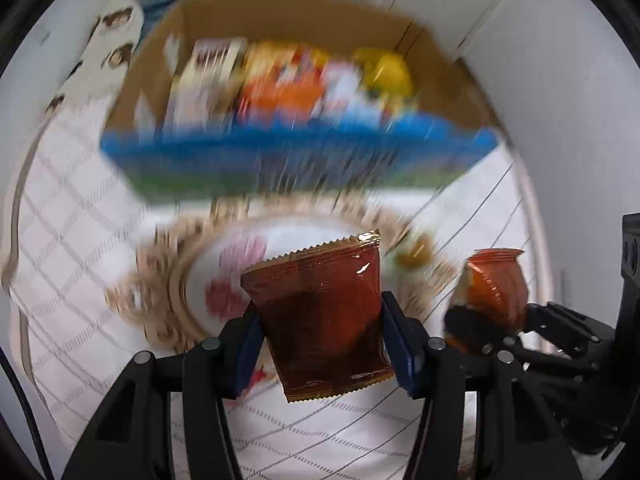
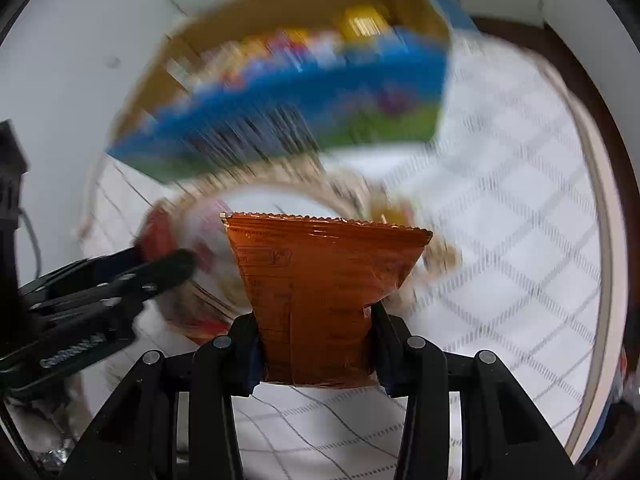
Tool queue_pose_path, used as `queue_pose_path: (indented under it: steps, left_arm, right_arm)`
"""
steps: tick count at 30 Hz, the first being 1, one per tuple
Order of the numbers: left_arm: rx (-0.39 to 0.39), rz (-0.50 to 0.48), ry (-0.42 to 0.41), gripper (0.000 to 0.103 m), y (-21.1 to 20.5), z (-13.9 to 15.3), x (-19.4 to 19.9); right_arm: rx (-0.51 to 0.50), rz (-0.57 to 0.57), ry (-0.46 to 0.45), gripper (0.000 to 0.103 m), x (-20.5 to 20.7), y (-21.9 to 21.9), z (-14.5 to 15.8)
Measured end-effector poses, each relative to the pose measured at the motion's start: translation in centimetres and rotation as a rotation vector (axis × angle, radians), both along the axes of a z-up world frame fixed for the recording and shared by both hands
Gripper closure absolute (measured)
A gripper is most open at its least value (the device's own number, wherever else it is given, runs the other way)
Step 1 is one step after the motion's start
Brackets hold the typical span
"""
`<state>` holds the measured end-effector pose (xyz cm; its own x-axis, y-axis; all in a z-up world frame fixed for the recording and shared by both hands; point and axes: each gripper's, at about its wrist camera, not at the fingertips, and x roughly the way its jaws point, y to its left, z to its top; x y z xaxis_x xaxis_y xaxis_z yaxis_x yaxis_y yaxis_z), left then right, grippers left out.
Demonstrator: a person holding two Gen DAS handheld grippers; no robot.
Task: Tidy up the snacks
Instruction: 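Carry both packs into the box and open both tools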
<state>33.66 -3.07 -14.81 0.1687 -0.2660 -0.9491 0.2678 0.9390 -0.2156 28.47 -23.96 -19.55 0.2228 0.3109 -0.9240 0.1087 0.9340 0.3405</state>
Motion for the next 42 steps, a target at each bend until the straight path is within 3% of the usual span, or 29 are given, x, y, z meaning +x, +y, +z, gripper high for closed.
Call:
queue_pose_path:
  steps: [4, 6, 10, 20, 30, 31, 33, 34, 35, 37, 42]
  left_arm:
    - [-0.04, -0.01, -0.048, 0.051, -1.2, 3.5, 4.7]
    - [-0.048, -0.015, -0.054, 0.05, -1.5, 4.6, 7.3]
    - [-0.031, -0.004, -0.028, 0.05, -1.9, 4.1, 13.8]
    - [0.089, -0.007, 0.122, 0.05, -3.2, -1.7, 25.1]
    - [0.206, -0.003, 0.173, 0.05, -2.5, -6.1, 28.4]
    - [0.215, 0.005, 0.188, 0.048, -2.3, -6.5, 28.4]
    - [0.22, 0.032, 0.216, 0.042, -1.7, -7.2, 28.6]
    - [0.217, 0.049, 0.226, 0.036, -1.4, -7.5, 28.7]
    - [0.206, 0.058, 0.223, 0.034, -1.1, -7.6, 28.8]
    - [0.202, 0.063, 0.201, 0.03, -0.9, -7.5, 28.9]
    - [0.19, 0.058, 0.163, 0.029, -0.6, -6.5, 27.9]
  right_arm:
    - [0.026, -0.003, -0.098, 0.057, 4.0, -1.0, 5.8]
    - [-0.011, -0.001, -0.138, 0.057, 7.4, -1.1, 7.9]
    - [-0.049, -0.011, -0.127, 0.057, 13.9, -2.4, 8.4]
    - [-0.099, -0.008, 0.02, 0.057, 24.4, -2.8, 0.8]
    - [-0.133, 0.006, 0.102, 0.056, 28.7, -1.8, -3.7]
    - [-0.14, 0.011, 0.117, 0.053, 28.8, -1.8, -4.1]
    - [-0.161, 0.021, 0.168, 0.036, 29.3, -1.7, -5.2]
    - [-0.177, 0.024, 0.183, 0.02, 29.4, -1.7, -5.7]
    - [-0.187, 0.028, 0.189, 0.013, 29.5, -1.7, -5.9]
    - [-0.212, 0.026, 0.188, 0.012, 29.5, -1.8, -6.1]
    - [-0.214, 0.02, 0.161, 0.012, 29.3, -1.9, -5.6]
